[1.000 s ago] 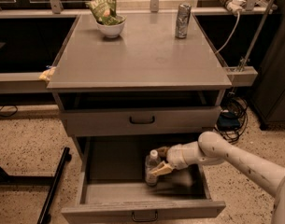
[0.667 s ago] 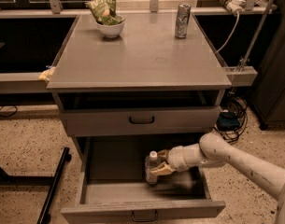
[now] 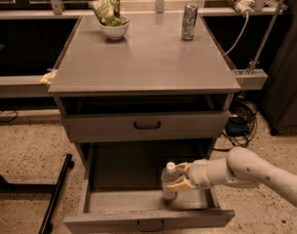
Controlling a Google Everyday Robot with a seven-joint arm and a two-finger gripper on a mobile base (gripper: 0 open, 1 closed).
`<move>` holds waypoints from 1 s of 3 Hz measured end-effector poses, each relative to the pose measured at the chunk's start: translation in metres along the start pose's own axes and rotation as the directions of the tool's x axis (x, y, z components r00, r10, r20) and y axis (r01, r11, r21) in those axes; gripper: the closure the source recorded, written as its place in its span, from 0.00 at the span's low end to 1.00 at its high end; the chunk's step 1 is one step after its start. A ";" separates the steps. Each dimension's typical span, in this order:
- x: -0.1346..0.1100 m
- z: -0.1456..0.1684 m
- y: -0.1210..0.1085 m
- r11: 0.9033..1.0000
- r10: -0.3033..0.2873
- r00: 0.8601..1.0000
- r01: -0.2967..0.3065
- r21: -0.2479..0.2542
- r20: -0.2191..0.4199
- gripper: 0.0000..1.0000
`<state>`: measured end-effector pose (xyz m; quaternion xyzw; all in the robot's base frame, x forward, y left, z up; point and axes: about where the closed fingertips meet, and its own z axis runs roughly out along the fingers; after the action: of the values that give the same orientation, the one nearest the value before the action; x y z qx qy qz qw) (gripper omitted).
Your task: Pick blue plastic bottle from middle drawer and place on counter
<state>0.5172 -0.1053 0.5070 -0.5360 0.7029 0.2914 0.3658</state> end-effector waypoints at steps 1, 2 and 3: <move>-0.040 -0.048 0.008 0.998 0.035 0.999 -0.034 0.047 -0.026 1.00; -0.091 -0.104 -0.011 0.996 0.042 0.994 -0.034 0.079 -0.103 1.00; -0.144 -0.155 -0.039 0.994 0.039 0.984 -0.021 0.109 -0.172 1.00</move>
Offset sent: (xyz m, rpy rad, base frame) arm 0.0406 -0.0755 0.2447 -0.2251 0.0234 -0.1156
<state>0.5465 -0.1621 0.7129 -0.5284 0.7547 0.2111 0.3266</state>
